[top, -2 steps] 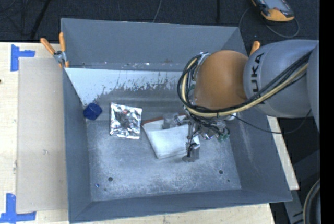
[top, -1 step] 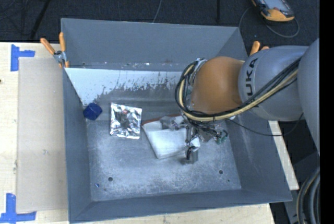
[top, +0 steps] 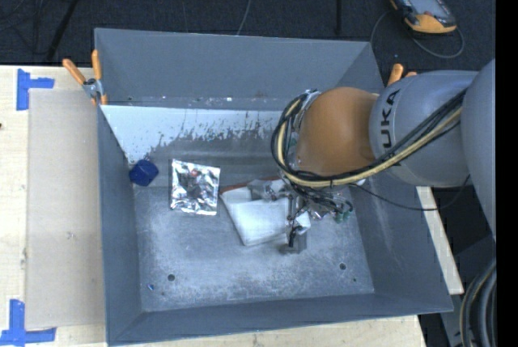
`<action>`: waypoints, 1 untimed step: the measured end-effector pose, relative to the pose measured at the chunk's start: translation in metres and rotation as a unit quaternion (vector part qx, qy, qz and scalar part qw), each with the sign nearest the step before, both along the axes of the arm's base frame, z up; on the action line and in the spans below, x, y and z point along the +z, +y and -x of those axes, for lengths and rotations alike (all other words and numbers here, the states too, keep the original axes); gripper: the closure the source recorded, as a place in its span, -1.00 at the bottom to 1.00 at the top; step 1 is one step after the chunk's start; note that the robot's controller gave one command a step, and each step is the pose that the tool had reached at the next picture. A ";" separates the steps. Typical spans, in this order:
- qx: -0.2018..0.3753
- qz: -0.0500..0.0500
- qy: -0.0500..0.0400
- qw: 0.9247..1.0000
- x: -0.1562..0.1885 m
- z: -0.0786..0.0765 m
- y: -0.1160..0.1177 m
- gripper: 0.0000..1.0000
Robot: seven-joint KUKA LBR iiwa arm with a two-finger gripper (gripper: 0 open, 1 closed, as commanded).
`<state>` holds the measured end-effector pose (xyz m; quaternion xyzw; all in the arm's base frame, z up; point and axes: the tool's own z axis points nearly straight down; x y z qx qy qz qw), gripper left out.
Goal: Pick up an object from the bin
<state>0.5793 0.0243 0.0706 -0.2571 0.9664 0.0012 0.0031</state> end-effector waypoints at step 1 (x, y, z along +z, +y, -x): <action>-0.002 -0.001 -0.003 1.000 0.003 -0.002 0.000 1.00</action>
Offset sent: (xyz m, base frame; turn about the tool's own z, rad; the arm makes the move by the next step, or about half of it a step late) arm 0.0000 0.0000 0.0000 0.0000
